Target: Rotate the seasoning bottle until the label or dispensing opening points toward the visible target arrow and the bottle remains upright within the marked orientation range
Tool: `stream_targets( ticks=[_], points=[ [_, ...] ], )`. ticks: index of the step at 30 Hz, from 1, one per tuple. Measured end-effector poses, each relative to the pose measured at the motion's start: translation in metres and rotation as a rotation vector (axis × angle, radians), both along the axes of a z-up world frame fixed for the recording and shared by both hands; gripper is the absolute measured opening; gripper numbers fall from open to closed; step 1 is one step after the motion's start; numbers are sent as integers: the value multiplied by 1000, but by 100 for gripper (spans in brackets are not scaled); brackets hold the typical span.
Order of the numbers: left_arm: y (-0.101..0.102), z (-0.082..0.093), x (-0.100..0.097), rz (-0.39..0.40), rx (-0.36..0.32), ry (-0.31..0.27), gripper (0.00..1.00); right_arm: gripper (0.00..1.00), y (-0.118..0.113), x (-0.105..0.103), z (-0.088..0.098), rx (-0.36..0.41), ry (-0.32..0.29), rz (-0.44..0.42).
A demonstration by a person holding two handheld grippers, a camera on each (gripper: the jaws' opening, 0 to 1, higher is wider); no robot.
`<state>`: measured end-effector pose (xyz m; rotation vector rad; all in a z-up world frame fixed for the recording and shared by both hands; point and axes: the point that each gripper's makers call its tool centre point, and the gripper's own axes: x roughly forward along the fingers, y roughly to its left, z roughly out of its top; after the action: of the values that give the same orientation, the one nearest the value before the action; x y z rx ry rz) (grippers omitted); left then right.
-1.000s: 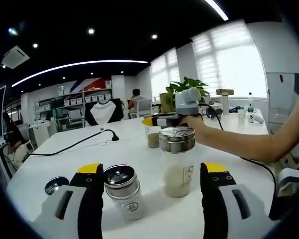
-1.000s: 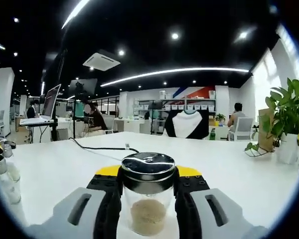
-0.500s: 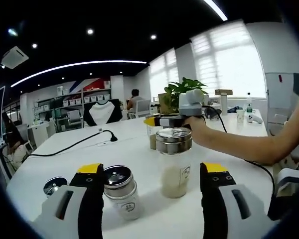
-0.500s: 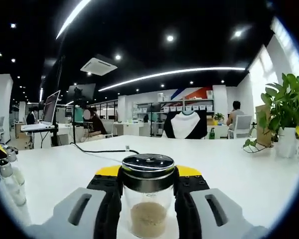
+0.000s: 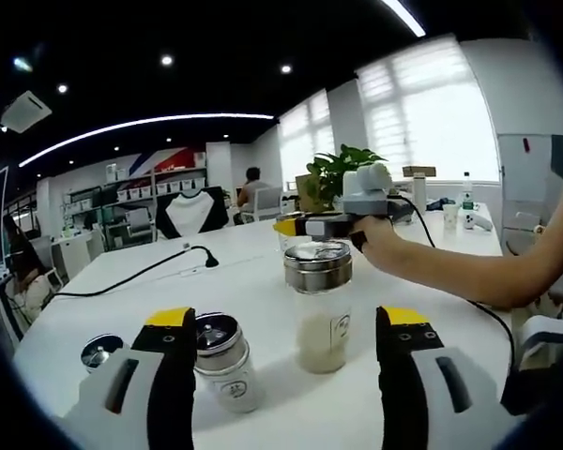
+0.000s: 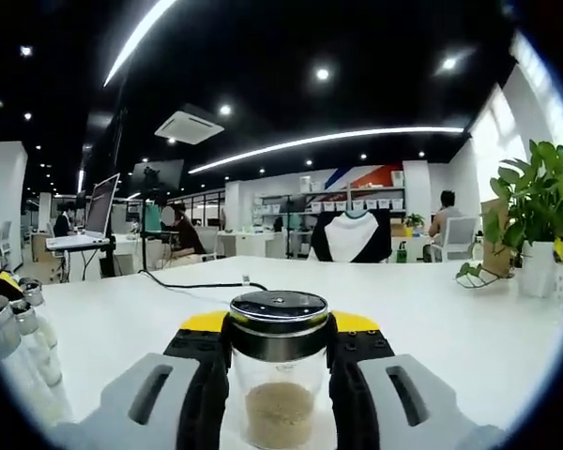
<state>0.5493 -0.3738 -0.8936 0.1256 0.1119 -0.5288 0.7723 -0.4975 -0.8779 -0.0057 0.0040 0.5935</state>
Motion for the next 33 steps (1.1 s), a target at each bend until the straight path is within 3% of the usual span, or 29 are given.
stream_targets(
  ticks=[9, 33],
  points=[
    [-2, 8, -5, 12, 8, -27, 80, 38, -5, -11, 5, 8, -8, 0],
    [-27, 6, -23, -52, 7, -19, 80, 38, -17, -75, 0, -13, -7, 18]
  ],
)
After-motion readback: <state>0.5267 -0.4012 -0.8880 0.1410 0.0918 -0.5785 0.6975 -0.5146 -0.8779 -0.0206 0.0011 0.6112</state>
